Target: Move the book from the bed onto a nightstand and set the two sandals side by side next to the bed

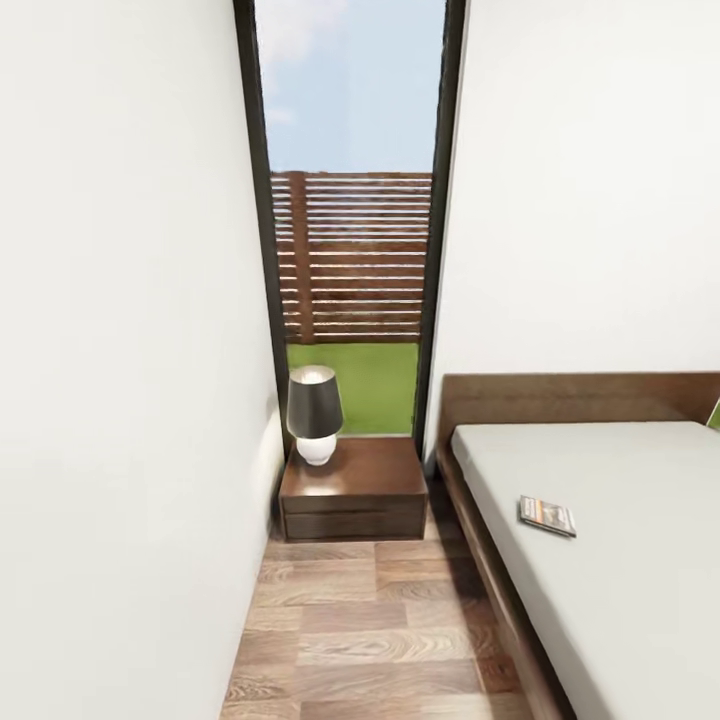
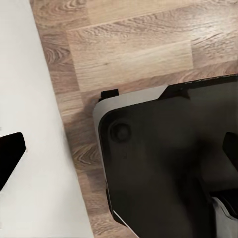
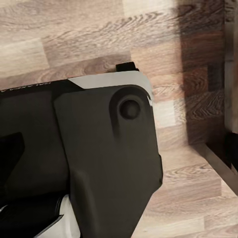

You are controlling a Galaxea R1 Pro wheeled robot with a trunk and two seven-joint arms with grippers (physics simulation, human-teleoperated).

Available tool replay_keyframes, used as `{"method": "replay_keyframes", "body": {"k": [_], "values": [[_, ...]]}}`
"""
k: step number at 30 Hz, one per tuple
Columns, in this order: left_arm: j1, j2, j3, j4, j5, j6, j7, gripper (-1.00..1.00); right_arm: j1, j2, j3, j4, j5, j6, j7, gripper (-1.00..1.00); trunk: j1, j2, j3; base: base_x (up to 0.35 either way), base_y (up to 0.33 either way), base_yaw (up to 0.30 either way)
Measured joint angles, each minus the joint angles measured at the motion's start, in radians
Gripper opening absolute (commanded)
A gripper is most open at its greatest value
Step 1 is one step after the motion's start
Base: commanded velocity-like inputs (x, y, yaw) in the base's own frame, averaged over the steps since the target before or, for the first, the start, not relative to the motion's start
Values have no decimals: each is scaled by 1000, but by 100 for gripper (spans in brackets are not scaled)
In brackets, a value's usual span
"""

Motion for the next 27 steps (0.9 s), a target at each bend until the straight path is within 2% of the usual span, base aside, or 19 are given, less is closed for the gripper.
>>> {"method": "replay_keyframes", "body": {"k": [11, 18, 27], "values": [[0, 0, -2, 0, 0, 0, 0, 100, 0, 0, 0, 0, 0, 0, 0, 100, 0, 0, 0, 291, -11, -2], [0, 0, -31, 0, 1, 0, 0, 100, 0, 1, 1, 0, -1, 1, 1, 100, 0, 0, 0, 276, -176, 0], [0, 0, -52, -1, 1, -1, 1, 100, 0, 2, 1, 0, 0, 1, 0, 100, 0, 0, 0, 115, -78, 0]]}}
